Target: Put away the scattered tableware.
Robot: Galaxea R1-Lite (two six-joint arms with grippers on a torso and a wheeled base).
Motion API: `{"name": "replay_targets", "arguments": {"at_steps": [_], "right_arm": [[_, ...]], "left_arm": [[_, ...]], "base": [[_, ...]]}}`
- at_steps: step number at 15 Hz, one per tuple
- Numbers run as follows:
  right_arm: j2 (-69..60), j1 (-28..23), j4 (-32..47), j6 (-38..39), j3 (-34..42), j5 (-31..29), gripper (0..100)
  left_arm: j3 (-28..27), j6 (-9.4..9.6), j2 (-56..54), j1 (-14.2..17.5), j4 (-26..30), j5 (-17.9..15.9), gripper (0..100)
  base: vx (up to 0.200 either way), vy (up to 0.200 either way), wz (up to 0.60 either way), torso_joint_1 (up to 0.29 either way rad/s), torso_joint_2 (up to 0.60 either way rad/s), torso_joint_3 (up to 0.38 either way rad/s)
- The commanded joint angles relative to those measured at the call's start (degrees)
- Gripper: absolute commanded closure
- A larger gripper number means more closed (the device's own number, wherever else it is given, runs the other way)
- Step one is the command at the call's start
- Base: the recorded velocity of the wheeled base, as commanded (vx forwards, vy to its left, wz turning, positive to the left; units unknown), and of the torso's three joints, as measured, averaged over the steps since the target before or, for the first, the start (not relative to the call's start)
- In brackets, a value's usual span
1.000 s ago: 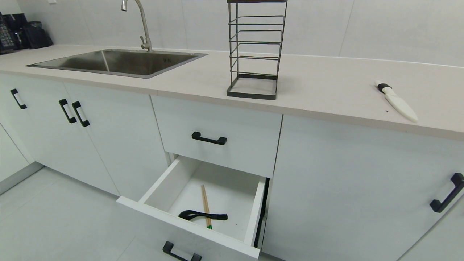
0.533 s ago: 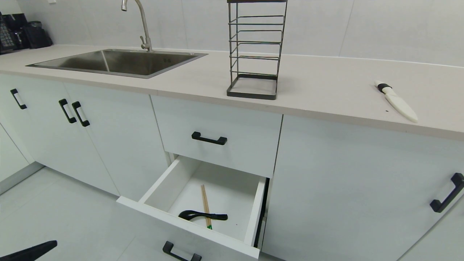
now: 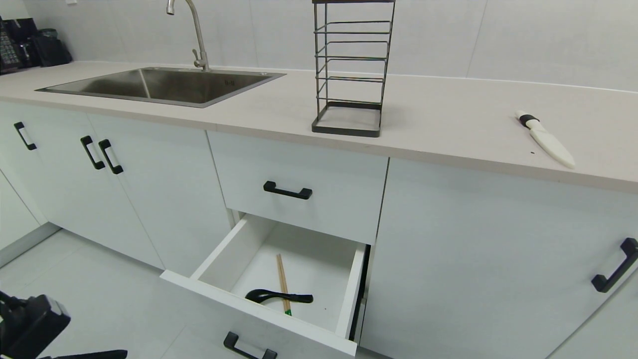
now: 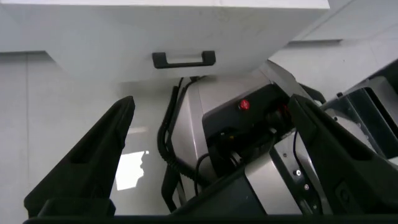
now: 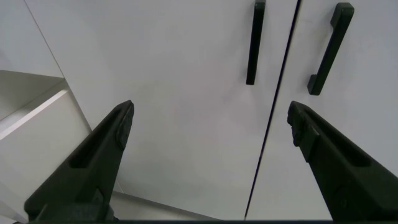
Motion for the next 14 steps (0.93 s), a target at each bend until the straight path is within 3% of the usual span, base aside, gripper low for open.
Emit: {"name": "replay_targets", "arguments": {"at_steps": [1,5,8,10,14], "right_arm": [[0.1,0.0,0.0,0.0,0.0,0.0,0],[0.1,0.0,0.0,0.0,0.0,0.0,0],[0.1,0.0,0.0,0.0,0.0,0.0,0],[0.1,0.0,0.0,0.0,0.0,0.0,0],[0.1,0.0,0.0,0.0,0.0,0.0,0]], "left_arm": [[0.5,-0.01,1.3,-0.3,0.0,0.0,0],[1.8,0.69,6.9,-1.6,-0.5,3.6,0],[1.8,5.88,11.3,-1.8,-0.6,5.5,0],[1.7,7.55,12.4,-1.8,-0.6,5.5,0],[1.2,7.55,16.9,-1.8,-4.0,5.8,0]], "base": [[0.0,0.0,0.0,0.0,0.0,0.0],[0.0,0.0,0.0,0.0,0.0,0.0],[0.0,0.0,0.0,0.0,0.0,0.0],[0.0,0.0,0.0,0.0,0.0,0.0],[0.0,0.0,0.0,0.0,0.0,0.0]]}}
